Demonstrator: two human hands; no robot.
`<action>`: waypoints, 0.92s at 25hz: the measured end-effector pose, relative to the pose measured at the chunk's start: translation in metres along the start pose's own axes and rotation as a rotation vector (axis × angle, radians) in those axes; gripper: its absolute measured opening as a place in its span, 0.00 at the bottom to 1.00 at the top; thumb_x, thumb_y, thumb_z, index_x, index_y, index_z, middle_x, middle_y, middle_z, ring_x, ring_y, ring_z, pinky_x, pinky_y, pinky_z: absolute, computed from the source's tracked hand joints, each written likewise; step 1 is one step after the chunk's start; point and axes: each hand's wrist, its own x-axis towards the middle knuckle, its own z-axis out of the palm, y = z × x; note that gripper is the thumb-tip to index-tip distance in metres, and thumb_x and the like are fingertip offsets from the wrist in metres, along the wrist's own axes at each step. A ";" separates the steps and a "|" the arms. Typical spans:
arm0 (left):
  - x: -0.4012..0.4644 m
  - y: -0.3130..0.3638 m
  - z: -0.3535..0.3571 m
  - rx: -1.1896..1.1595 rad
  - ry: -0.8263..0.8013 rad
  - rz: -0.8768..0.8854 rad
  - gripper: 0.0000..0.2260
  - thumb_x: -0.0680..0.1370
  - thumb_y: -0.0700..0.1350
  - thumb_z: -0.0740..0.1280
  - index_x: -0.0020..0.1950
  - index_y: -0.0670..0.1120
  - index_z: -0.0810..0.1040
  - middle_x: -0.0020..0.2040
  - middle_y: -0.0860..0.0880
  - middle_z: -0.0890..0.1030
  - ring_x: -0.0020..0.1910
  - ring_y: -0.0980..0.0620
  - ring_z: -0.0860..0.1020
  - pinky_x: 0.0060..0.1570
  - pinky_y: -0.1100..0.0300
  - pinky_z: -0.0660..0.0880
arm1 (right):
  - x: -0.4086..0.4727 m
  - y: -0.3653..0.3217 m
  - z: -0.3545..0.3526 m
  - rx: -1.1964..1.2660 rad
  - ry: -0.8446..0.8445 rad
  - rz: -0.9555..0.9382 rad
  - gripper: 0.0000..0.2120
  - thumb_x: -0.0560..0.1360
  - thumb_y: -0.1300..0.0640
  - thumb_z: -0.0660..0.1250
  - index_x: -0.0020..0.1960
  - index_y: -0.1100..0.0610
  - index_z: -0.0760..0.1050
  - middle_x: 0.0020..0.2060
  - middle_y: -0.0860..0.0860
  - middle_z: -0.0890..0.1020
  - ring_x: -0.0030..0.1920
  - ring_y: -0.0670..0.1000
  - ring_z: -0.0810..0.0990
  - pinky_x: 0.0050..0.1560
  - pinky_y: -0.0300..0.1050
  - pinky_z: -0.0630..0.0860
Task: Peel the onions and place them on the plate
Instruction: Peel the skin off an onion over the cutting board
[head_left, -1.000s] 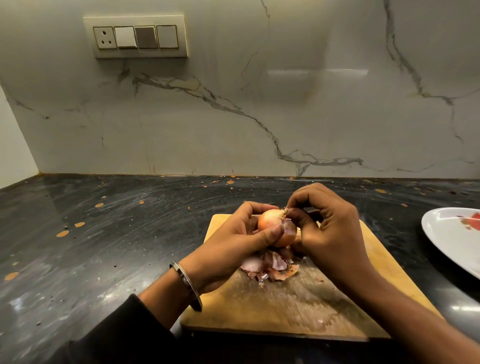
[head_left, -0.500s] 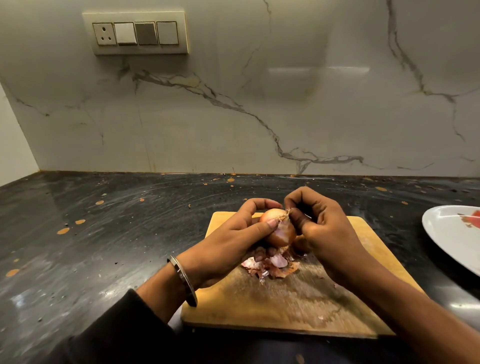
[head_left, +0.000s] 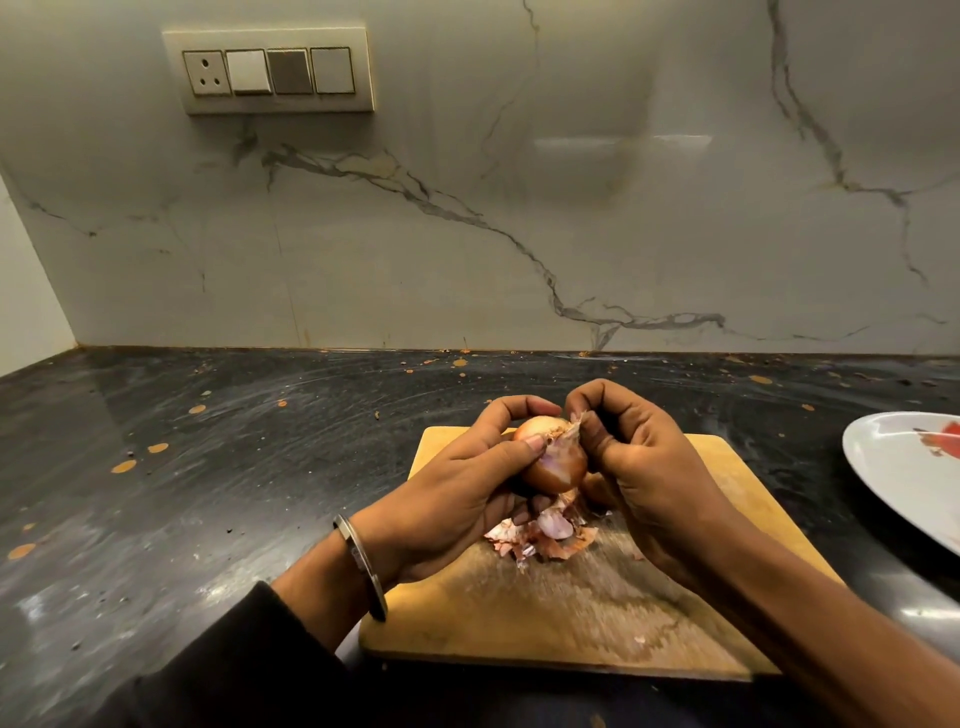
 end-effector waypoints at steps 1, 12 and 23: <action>0.000 0.000 -0.001 -0.020 -0.013 -0.001 0.14 0.80 0.43 0.62 0.66 0.50 0.71 0.61 0.41 0.75 0.51 0.49 0.80 0.48 0.59 0.79 | 0.000 -0.001 0.000 0.030 -0.008 0.012 0.14 0.81 0.62 0.60 0.39 0.52 0.76 0.33 0.50 0.75 0.29 0.43 0.71 0.27 0.34 0.68; 0.004 0.007 -0.010 -0.091 0.149 0.074 0.09 0.81 0.44 0.58 0.60 0.50 0.73 0.54 0.41 0.82 0.35 0.51 0.75 0.34 0.60 0.70 | 0.001 -0.002 -0.013 -0.349 0.042 -0.174 0.10 0.81 0.67 0.61 0.47 0.56 0.76 0.33 0.49 0.79 0.32 0.53 0.73 0.31 0.48 0.70; 0.004 0.005 -0.009 0.135 0.188 0.079 0.13 0.78 0.53 0.62 0.61 0.53 0.77 0.58 0.44 0.78 0.43 0.45 0.75 0.40 0.59 0.75 | -0.002 -0.006 -0.012 -0.603 0.060 -0.418 0.06 0.76 0.53 0.71 0.52 0.52 0.80 0.41 0.46 0.83 0.44 0.47 0.83 0.41 0.40 0.80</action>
